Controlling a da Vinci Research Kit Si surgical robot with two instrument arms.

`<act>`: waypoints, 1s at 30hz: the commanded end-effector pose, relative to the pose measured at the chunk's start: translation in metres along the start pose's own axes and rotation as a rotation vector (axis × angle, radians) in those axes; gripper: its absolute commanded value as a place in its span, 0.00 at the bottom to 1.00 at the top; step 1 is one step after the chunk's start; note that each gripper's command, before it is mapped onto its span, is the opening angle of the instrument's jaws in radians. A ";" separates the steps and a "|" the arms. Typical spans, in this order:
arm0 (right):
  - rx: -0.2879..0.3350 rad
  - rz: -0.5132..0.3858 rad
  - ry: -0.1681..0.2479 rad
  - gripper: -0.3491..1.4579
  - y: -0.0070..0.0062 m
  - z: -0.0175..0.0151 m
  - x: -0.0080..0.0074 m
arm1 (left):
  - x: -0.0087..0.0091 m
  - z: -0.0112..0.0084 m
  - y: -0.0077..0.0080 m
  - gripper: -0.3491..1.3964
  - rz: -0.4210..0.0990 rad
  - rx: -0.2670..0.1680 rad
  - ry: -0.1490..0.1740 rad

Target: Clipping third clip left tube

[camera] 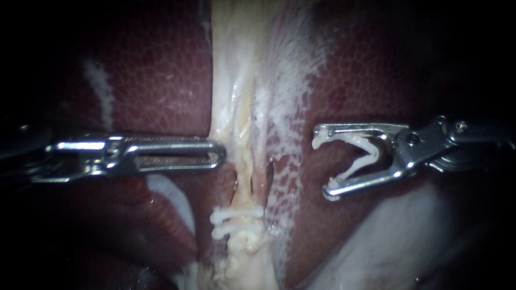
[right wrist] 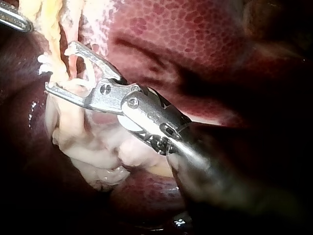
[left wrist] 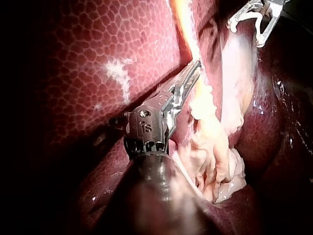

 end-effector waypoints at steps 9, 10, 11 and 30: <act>0.004 0.001 0.000 0.52 0.0000 0.0021 -0.0017 | -0.0025 -0.0021 -0.0004 0.00 -0.014 0.008 0.005; 0.005 -0.002 0.000 0.52 -0.0001 0.0025 -0.0020 | -0.0031 -0.0026 -0.0005 0.00 -0.017 0.005 0.005; 0.008 0.007 0.000 0.52 -0.0001 0.0031 -0.0024 | -0.0034 -0.0030 -0.0006 0.00 -0.019 0.005 0.002; 0.039 0.058 0.000 0.52 0.0017 0.0143 -0.0094 | -0.0053 -0.0058 -0.0025 0.00 -0.031 0.004 -0.024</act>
